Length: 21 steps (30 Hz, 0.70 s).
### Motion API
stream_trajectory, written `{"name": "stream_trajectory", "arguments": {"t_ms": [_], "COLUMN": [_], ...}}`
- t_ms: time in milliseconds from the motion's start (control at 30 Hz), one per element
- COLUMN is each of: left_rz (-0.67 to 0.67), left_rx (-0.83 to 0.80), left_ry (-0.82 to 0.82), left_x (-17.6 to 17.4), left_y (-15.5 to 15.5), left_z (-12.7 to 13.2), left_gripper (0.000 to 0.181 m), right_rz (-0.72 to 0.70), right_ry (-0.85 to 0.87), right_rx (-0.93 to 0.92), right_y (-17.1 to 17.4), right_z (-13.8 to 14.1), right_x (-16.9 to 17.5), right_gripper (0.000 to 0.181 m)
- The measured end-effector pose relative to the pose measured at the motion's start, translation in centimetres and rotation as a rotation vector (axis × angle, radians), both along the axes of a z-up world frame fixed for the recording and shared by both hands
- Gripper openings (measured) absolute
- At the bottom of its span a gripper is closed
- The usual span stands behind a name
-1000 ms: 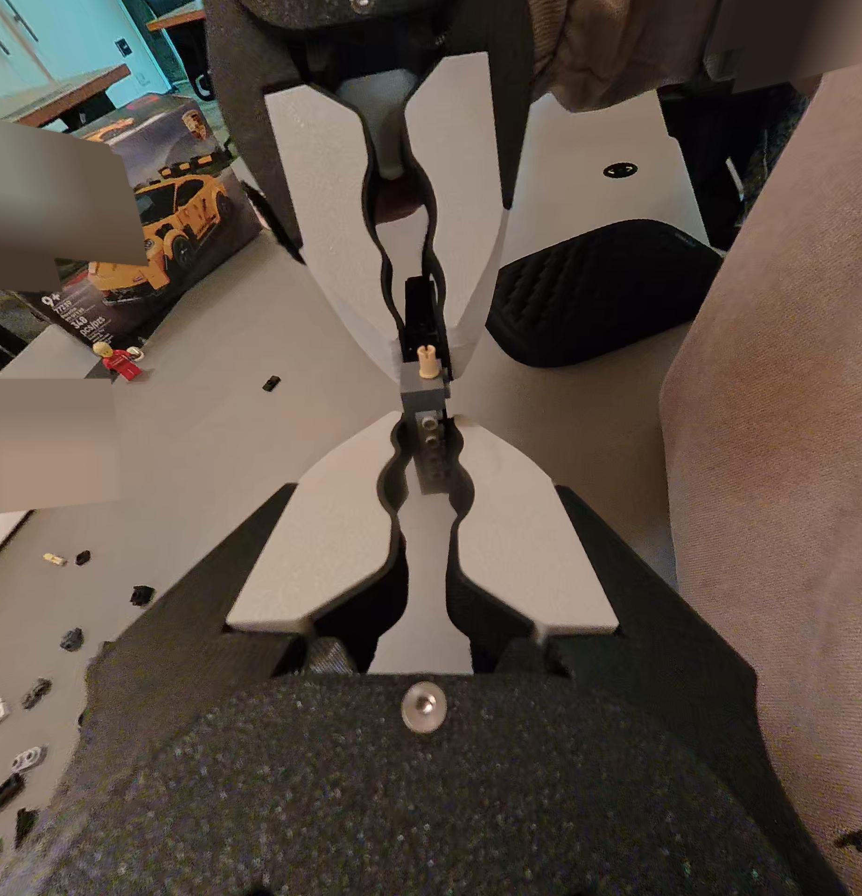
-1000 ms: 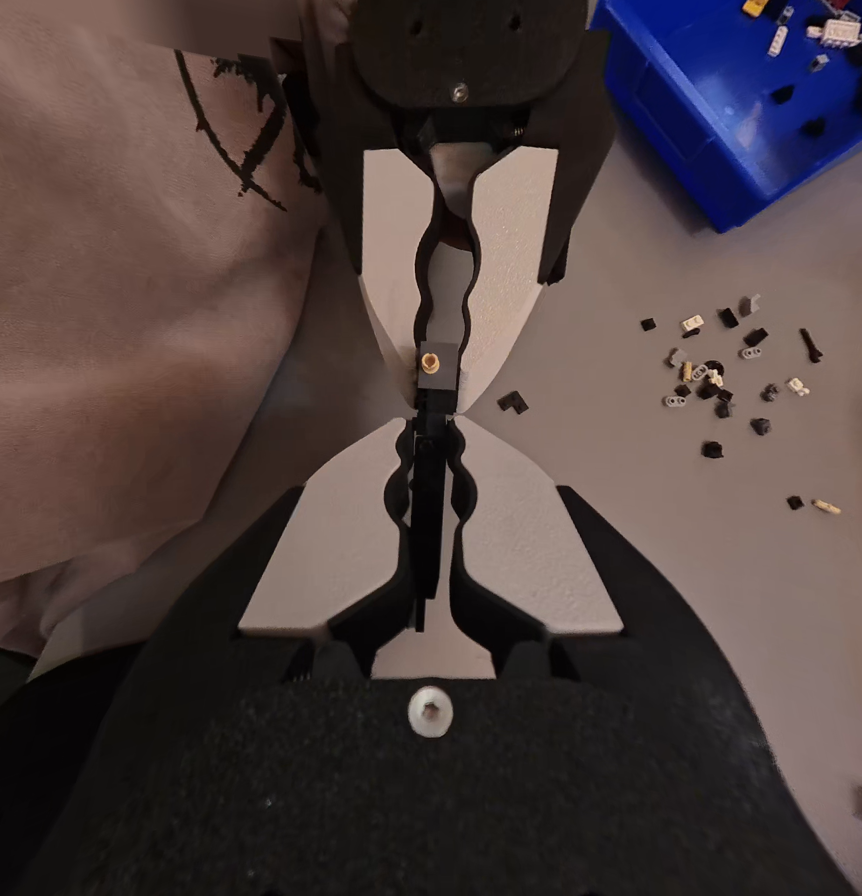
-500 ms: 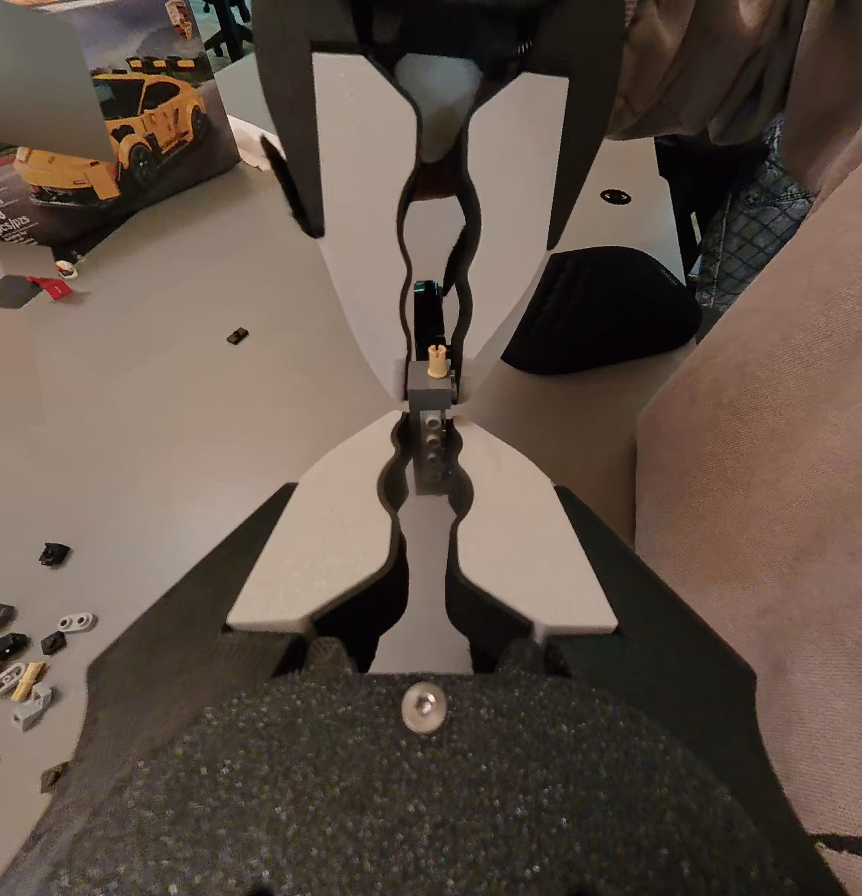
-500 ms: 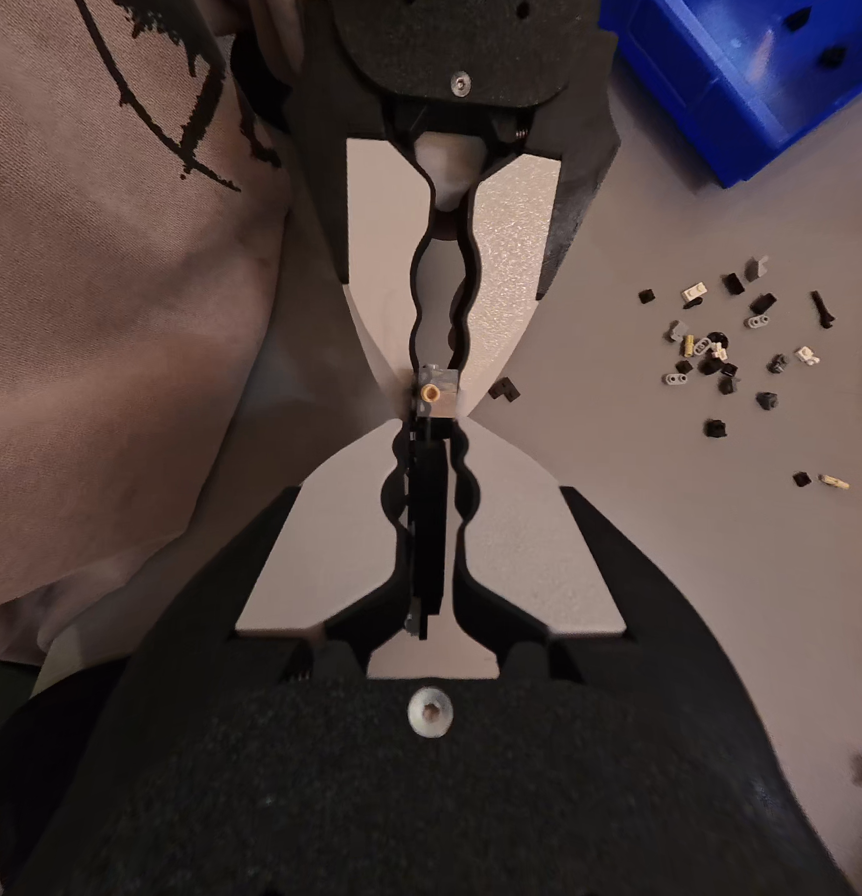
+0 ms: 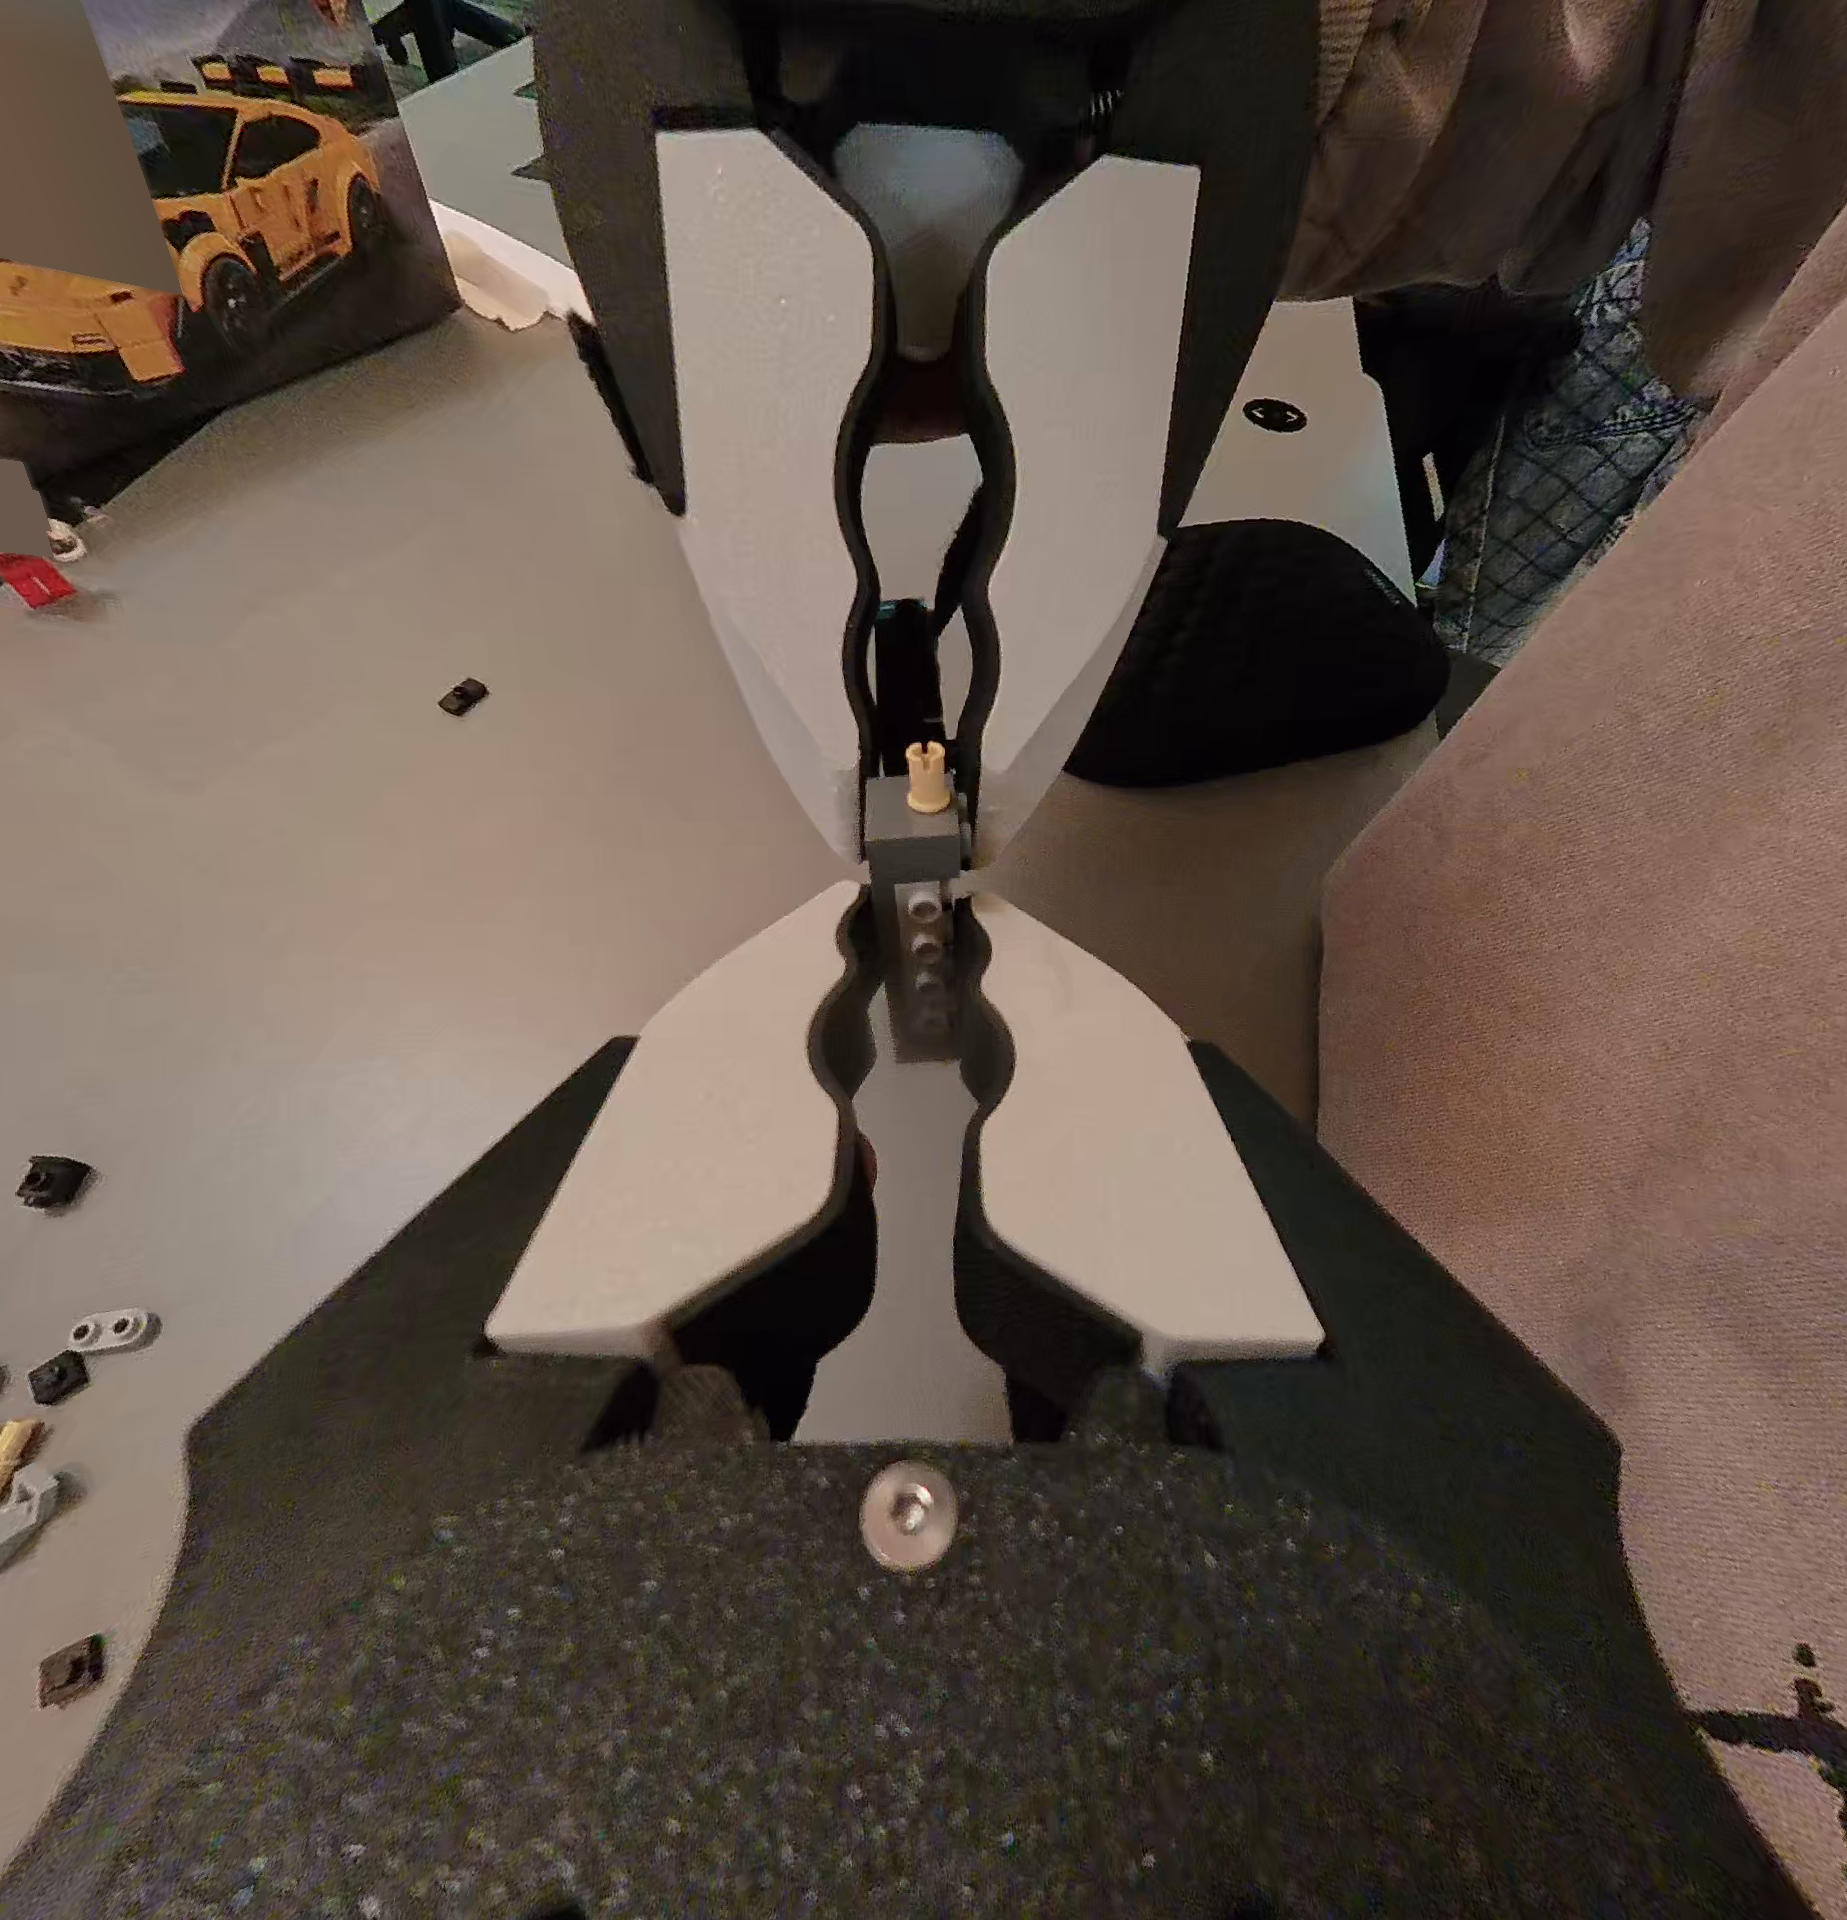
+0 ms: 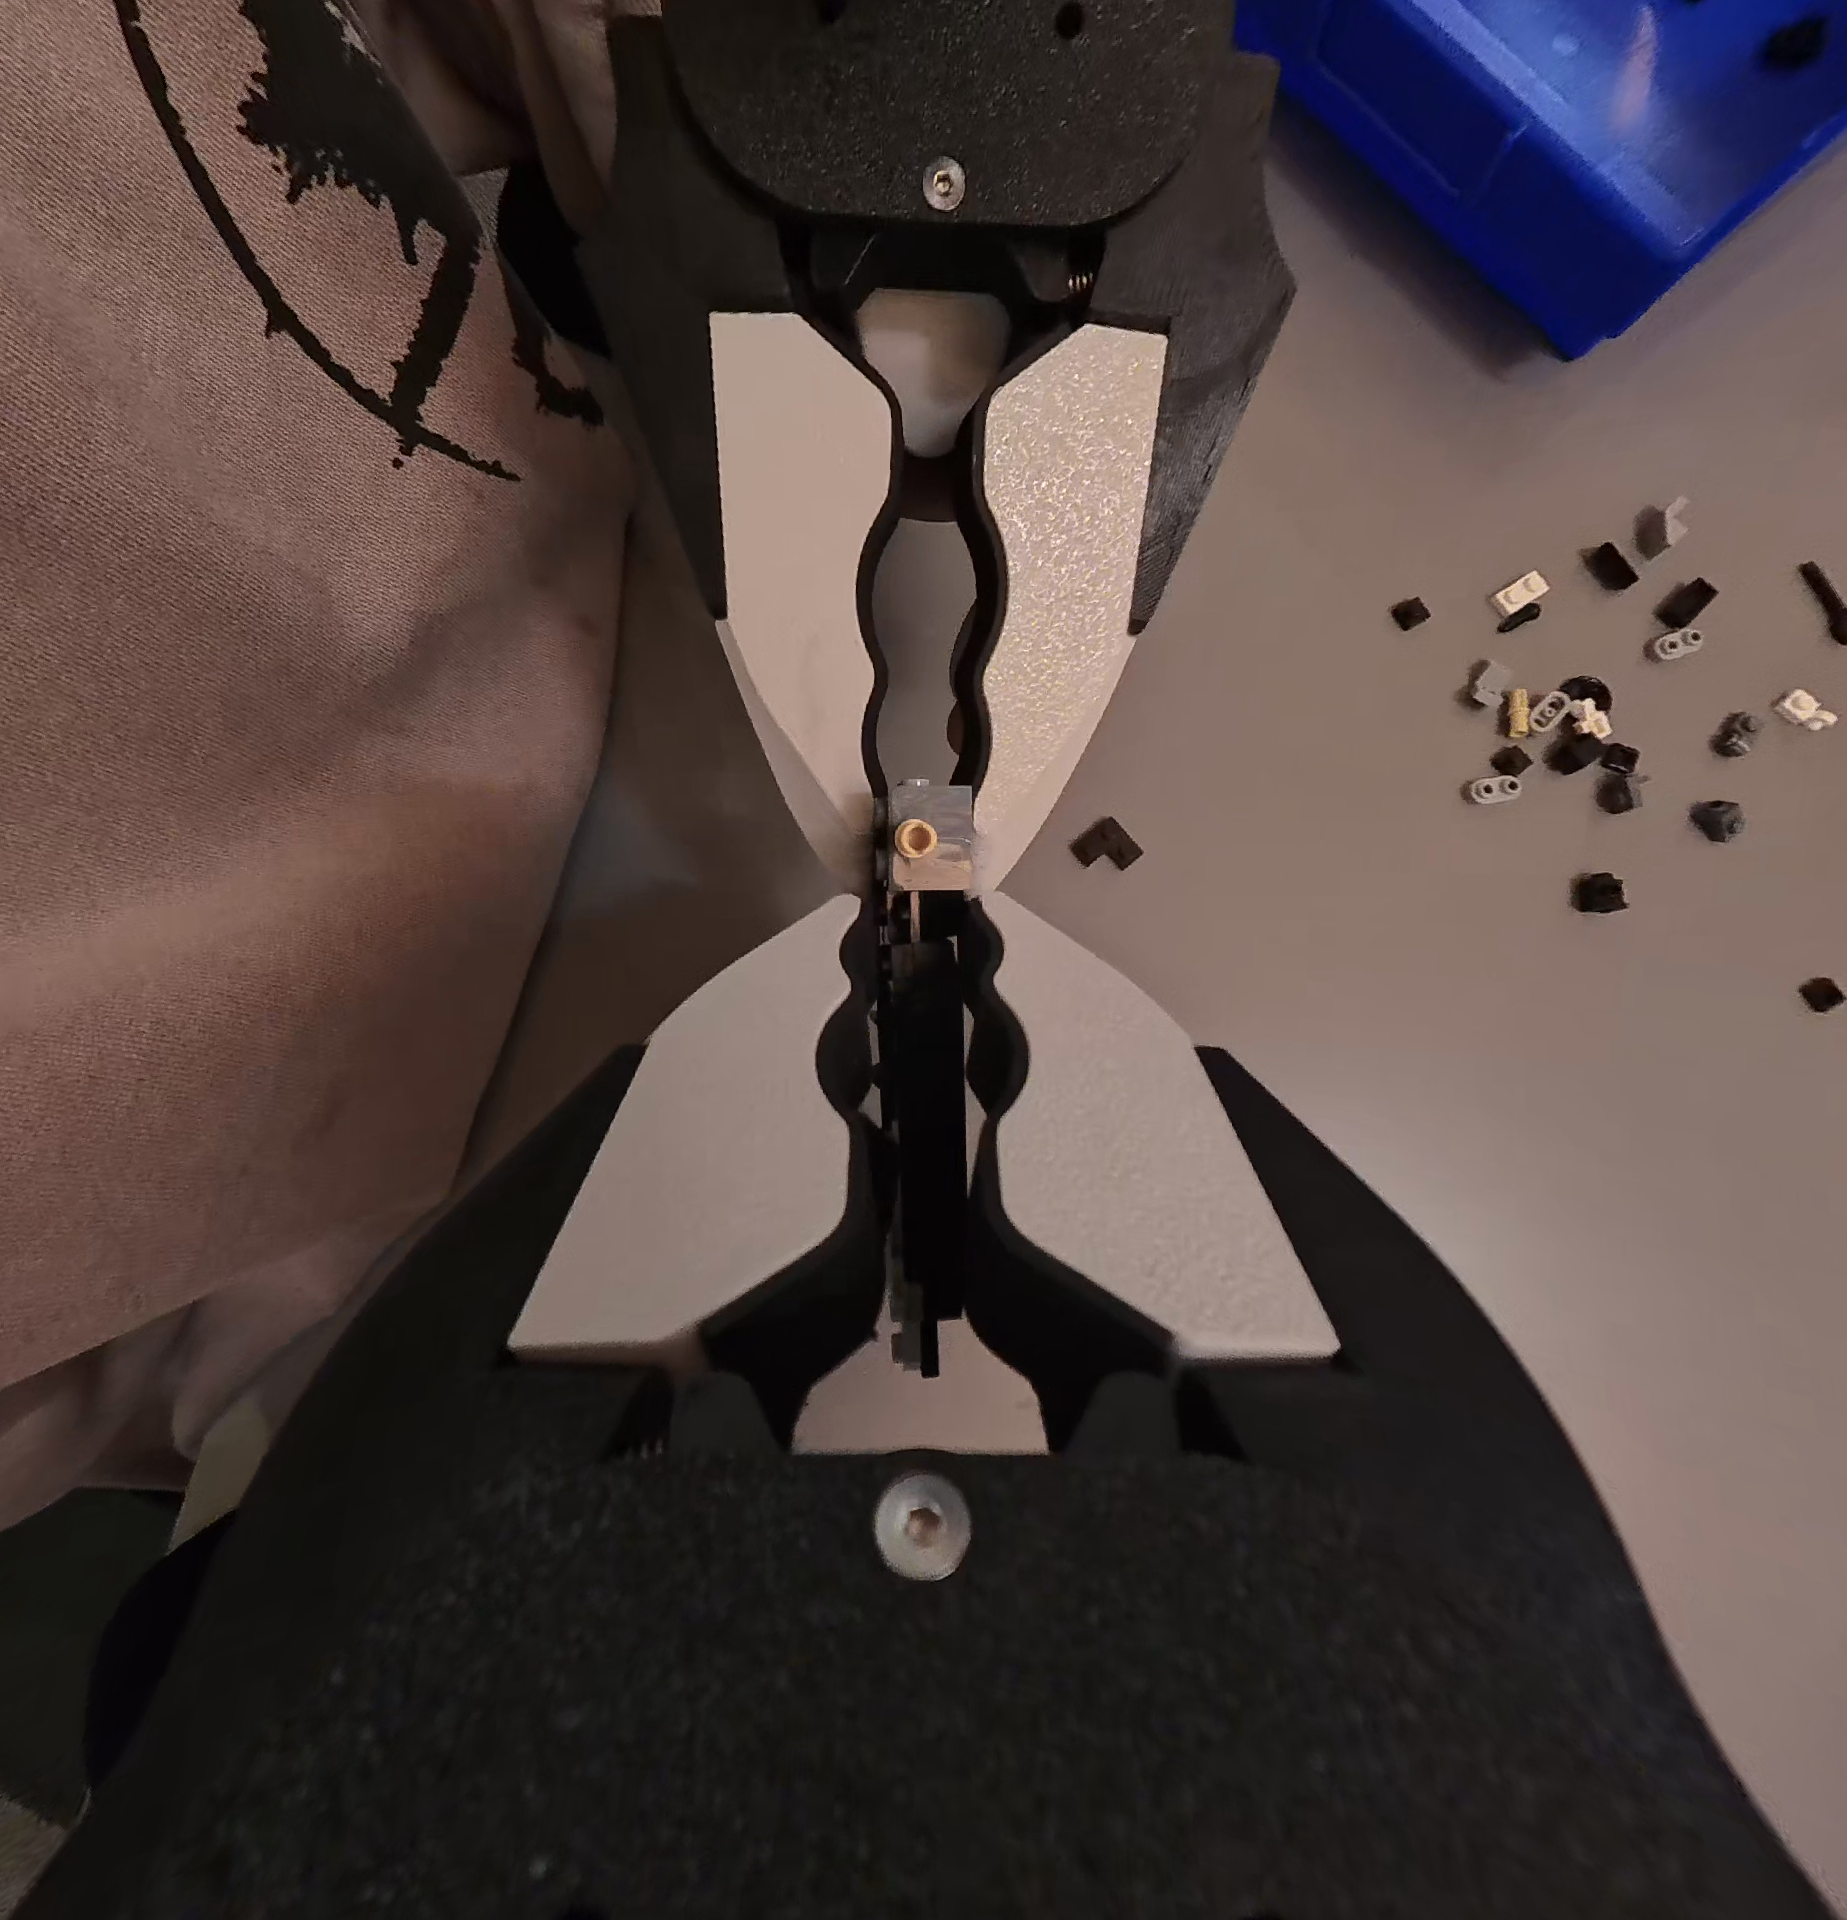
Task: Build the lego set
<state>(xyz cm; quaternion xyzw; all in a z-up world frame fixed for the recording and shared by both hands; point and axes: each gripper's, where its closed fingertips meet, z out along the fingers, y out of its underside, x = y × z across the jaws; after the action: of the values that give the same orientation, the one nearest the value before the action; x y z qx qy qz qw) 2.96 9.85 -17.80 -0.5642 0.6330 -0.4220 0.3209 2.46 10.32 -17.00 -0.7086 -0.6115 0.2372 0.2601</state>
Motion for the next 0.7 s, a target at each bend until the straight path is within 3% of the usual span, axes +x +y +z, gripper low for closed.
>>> {"name": "stream_trajectory", "arguments": {"t_ms": [100,200,267,333,567,700], "left_rz": [-0.009,-0.014,-0.018,-0.021,-0.035,-0.027], "left_rx": [-0.042,-0.233,-0.367,-0.464,-0.650,-0.637], "left_ry": [0.003,-0.011,-0.027,-0.046,-0.066,-0.048], "left_x": [0.0,0.0,0.0,-0.1,0.1,0.4], "left_y": [0.1,0.2,0.2,0.4,0.4,0.1], "left_z": [-0.1,0.3,0.6,1.0,1.4,1.1], "left_gripper": [0.013,0.013,0.013,0.013,0.013,0.013], "right_rz": [-0.007,-0.050,-0.058,-0.079,-0.175,-0.163], "right_ry": [0.022,0.056,0.045,0.091,0.197,0.147], "right_rx": [-0.009,-0.054,-0.068,-0.090,-0.190,-0.208], "right_y": [0.1,0.4,0.3,0.2,0.8,0.9], "right_z": [-0.1,0.3,0.5,1.3,2.3,1.4], "right_x": [0.0,0.1,0.6,0.9,1.4,0.9], "right_gripper": [0.015,0.017,0.041,0.044,0.034,0.029]}}
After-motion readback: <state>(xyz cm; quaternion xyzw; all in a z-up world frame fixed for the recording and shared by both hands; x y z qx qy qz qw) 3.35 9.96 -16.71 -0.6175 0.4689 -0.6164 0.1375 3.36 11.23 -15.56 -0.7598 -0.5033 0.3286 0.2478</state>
